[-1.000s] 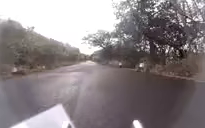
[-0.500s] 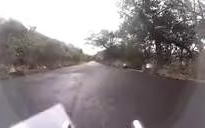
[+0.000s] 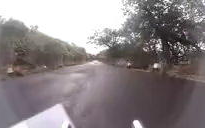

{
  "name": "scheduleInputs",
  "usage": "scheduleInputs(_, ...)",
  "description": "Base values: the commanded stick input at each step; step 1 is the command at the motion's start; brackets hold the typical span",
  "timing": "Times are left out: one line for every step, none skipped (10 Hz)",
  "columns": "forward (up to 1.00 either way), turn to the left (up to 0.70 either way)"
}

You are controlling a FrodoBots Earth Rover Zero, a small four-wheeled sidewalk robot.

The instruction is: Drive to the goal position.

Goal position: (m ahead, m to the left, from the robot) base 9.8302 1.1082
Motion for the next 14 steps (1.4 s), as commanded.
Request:
scheduleInputs(1.0,0.0)
scheduleInputs(1.0,0.0)
scheduleInputs(1.0,0.0)
scheduleInputs(1.0,0.0)
scheduleInputs(1.0,0.0)
scheduleInputs(1.0,0.0)
scheduleInputs(1.0,0.0)
scheduleInputs(1.0,0.0)
scheduleInputs(1.0,0.0)
scheduleInputs(1.0,0.0)
scheduleInputs(1.0,0.0)
scheduleInputs(1.0,0.0)
scheduleInputs(1.0,0.0)
scheduleInputs(1.0,0.0)
